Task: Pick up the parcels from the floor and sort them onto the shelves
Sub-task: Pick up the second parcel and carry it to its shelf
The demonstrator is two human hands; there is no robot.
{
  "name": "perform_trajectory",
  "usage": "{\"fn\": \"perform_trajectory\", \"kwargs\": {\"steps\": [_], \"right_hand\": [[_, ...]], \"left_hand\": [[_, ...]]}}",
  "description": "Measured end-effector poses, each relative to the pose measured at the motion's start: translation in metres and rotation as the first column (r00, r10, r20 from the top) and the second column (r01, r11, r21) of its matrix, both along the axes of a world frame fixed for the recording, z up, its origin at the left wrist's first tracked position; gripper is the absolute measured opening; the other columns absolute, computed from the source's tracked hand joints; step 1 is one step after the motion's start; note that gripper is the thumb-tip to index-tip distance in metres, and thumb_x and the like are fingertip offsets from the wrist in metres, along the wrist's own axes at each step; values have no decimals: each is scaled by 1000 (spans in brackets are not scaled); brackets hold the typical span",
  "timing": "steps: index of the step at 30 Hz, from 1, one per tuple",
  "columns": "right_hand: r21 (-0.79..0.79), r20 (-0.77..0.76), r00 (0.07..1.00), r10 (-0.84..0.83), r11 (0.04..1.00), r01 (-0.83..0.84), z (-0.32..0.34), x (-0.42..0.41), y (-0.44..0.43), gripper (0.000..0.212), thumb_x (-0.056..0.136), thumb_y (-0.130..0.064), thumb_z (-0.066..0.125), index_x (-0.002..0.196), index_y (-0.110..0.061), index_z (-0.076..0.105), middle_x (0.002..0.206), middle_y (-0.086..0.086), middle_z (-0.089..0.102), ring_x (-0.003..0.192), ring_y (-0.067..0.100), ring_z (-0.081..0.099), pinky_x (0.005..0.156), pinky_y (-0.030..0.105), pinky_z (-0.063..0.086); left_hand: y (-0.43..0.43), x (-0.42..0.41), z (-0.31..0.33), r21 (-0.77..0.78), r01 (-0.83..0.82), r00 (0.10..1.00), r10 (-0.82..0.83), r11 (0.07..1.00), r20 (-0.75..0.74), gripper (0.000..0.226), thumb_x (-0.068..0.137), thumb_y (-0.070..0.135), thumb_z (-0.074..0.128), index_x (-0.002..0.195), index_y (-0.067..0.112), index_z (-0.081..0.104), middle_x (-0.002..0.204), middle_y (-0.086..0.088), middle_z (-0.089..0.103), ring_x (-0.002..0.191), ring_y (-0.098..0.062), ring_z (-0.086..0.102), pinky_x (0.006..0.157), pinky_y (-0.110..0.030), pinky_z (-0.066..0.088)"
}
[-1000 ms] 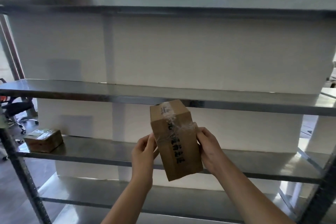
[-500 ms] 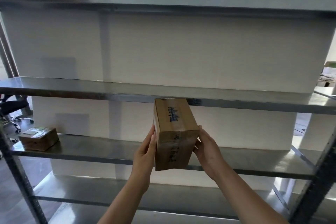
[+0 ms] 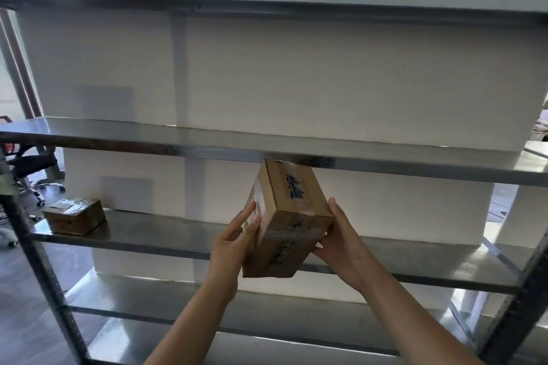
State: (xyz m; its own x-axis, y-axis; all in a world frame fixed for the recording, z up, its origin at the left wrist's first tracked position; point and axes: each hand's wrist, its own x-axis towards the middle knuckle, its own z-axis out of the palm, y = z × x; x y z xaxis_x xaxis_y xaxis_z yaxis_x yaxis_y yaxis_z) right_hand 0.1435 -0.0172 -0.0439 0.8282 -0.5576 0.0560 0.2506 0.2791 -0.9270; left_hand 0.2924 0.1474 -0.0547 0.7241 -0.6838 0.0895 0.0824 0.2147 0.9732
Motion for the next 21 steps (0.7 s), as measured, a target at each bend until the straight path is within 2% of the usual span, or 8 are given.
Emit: {"fn": "perform_trajectory", "kwargs": {"steps": [1,3,6,9,11,16,21], "right_hand": [[-1,-14,999,31,1000,-31,0,0,-1,60,93,-59,60,146,-30,52,145,7,60,132,27,58,113,54,43],[-11,-40,996,81,997,-82,0,0,-3,60,93,-54,65,146,-29,50,144,8,61,132,27,58,113,54,44],[18,-7,996,86,996,-86,-1,2,-3,60,93,-57,63,147,-34,47,143,6,62,132,26,59,109,51,48],[25,17,999,49,998,-50,-1,4,-2,58,92,-62,60,145,-42,46,142,1,64,132,24,59,111,50,46],[23,23,999,47,999,-47,-3,4,-3,57,93,-63,58,144,-43,48,143,1,63,133,24,58,112,50,46],[143,33,997,64,987,-68,-8,2,-12,56,94,-62,59,144,-38,52,141,9,64,130,32,60,98,52,55],[164,8,1000,-4,987,3,-11,1,-13,59,91,-62,62,141,-31,58,138,12,66,126,34,64,96,54,55]], "left_hand": [[2,4,2,0,-6,1000,6,1000,-4,43,76,49,72,119,50,71,136,12,64,121,-16,61,71,-25,62],[5,11,6,-5,-18,1000,18,1000,-2,45,71,45,78,116,45,74,137,6,62,117,-21,64,72,-29,64],[5,14,12,7,-92,996,92,996,16,69,63,44,83,129,37,64,137,-3,58,116,-28,65,73,-33,65],[5,16,13,34,-109,994,109,993,-13,94,61,43,84,146,25,48,139,-8,57,118,-32,65,89,-49,63],[7,15,10,57,-99,994,101,993,-29,97,61,44,82,147,16,47,138,-9,60,117,-31,66,95,-51,60],[15,15,2,51,-133,982,139,990,-128,81,69,38,79,140,7,57,127,-11,69,116,-31,67,105,-51,53],[14,14,1,-50,-182,951,162,982,-264,40,96,24,66,133,11,58,130,-13,64,119,-32,63,101,-51,55]]}}
